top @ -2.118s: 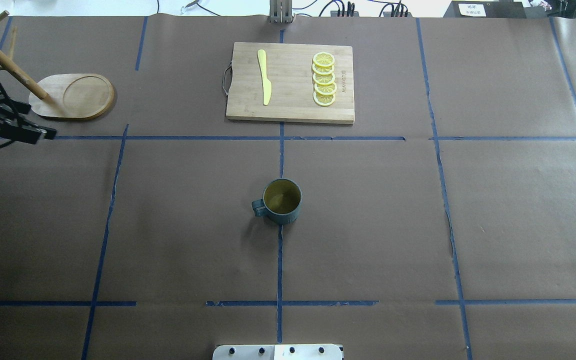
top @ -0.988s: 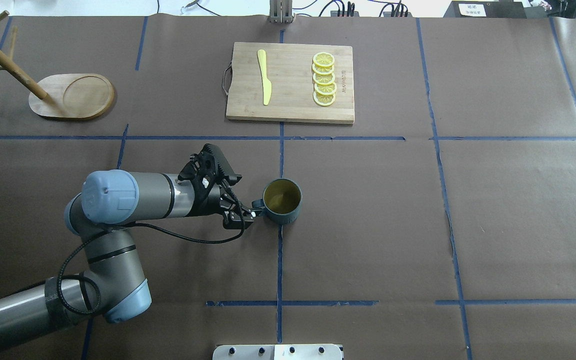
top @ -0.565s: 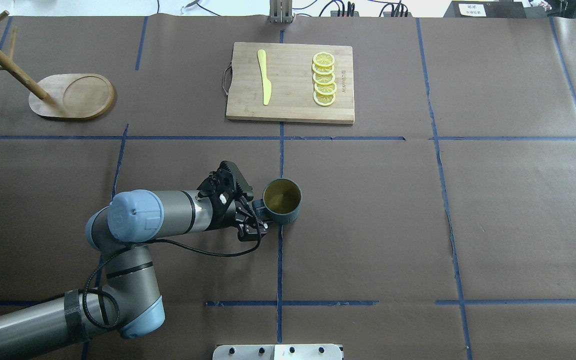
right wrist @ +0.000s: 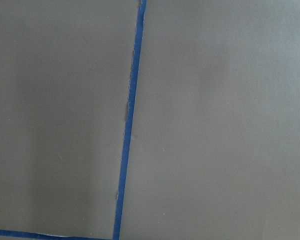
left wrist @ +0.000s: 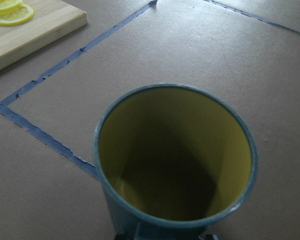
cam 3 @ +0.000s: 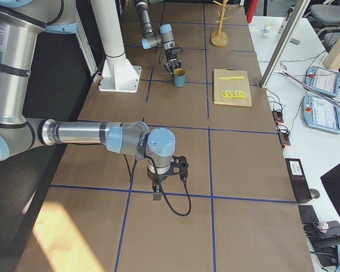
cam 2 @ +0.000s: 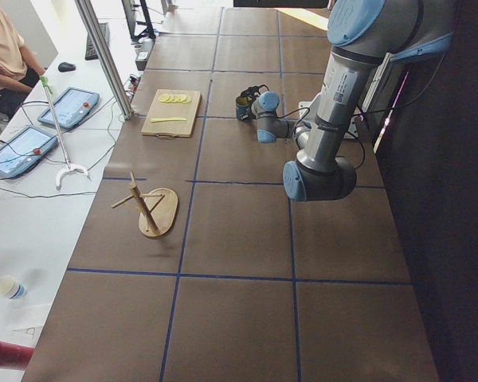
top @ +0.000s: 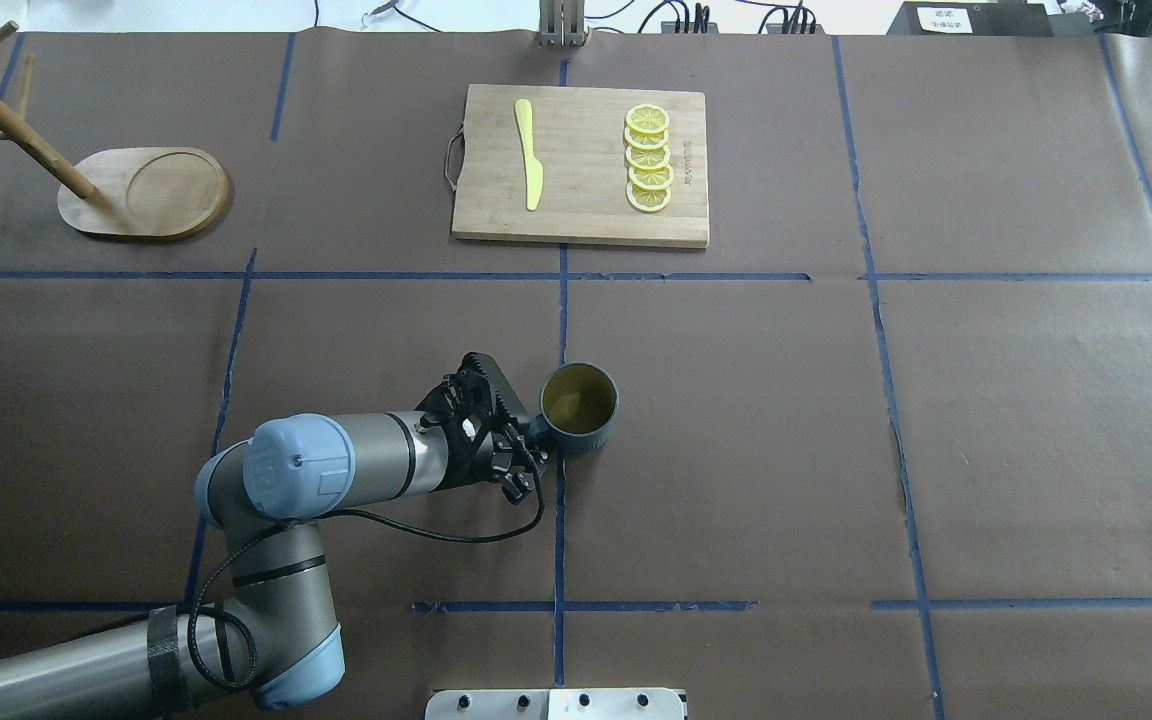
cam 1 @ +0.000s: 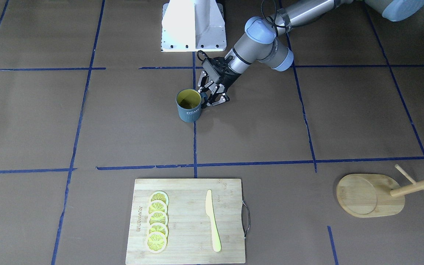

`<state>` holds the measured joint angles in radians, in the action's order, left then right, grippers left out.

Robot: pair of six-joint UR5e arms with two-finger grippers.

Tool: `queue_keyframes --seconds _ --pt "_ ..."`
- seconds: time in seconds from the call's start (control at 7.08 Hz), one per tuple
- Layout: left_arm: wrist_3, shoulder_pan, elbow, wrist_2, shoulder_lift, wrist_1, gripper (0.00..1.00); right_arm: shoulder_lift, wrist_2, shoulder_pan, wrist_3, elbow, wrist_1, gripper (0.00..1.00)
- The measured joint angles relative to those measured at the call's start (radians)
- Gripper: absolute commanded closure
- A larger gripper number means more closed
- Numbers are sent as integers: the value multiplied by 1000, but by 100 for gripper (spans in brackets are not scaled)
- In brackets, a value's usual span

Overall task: Hang cup on storage rack
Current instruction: 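Grasp the mug handle with the left gripper and lift it, then carry the mug with the left gripper up to the wooden rack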

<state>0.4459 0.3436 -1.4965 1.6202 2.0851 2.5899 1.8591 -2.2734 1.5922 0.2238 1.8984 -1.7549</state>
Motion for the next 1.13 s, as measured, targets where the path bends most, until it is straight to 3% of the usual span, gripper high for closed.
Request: queue_keyframes --seconds 0.56,0.85,1.13 --pt "91 2 -11 -1 -3 101 92 0 0 0 0 1 0 0" --pt "413 39 -22 -2 -5 198 92 0 1 0 0 -1 0 0" --pt "859 140 -42 1 -11 261 92 0 1 0 1 -1 1 0"
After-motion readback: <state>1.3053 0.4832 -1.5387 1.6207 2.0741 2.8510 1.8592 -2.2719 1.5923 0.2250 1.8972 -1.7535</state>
